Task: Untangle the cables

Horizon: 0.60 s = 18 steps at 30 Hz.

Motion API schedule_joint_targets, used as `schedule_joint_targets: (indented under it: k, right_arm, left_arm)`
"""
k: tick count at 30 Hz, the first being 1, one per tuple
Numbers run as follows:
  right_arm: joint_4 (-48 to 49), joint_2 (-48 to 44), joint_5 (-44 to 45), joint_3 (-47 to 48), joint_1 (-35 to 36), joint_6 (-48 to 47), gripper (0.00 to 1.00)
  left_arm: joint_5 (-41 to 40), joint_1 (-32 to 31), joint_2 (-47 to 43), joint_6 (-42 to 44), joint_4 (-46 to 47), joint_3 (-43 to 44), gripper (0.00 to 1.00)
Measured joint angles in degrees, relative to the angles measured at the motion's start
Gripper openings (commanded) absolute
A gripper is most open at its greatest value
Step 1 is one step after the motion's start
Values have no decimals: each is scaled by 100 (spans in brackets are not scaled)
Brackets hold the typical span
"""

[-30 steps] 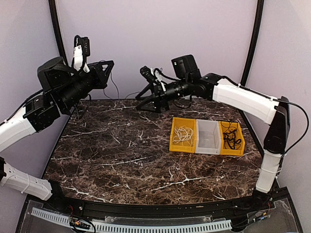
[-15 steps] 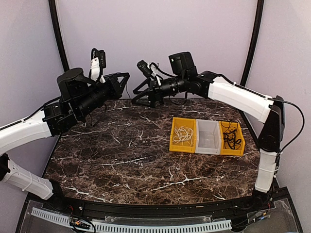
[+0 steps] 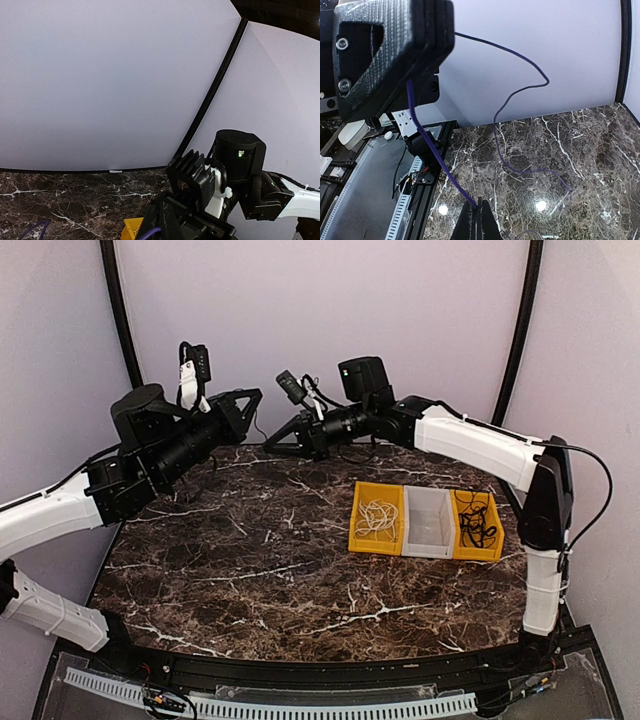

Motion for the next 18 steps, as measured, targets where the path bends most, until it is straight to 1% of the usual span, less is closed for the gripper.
schedule_joint_targets:
  k: [1, 2, 3, 5, 7, 9, 13, 18]
  right_arm:
    - [-11, -4, -4, 15, -11, 2, 0]
    - [-28, -9, -4, 37, -28, -4, 0]
    - [-68, -17, -2, 76, -61, -31, 0]
    - [-188, -61, 26, 197, -179, -116, 0]
    - [-365, -166, 70, 365, -380, -208, 0]
    - [-444, -299, 116, 529, -625, -258, 0]
    - [-597, -695, 197, 813, -1248, -376, 0]
    - [-719, -1145, 284, 890, -1952, -538, 0]
  left_arm:
    - [-11, 0, -22, -11, -2, -22, 22]
    - [-28, 0, -50, -24, 7, -52, 29]
    - [-46, 2, -85, -35, 7, -92, 41]
    - [-76, 0, -151, -61, 17, -201, 52]
    - [-114, 0, -243, -122, 26, -376, 56]
    - [-136, 0, -339, -170, 39, -590, 57]
    - [-125, 2, -586, -278, 50, -1091, 58]
    - [-214, 2, -1016, -544, 24, -1733, 57]
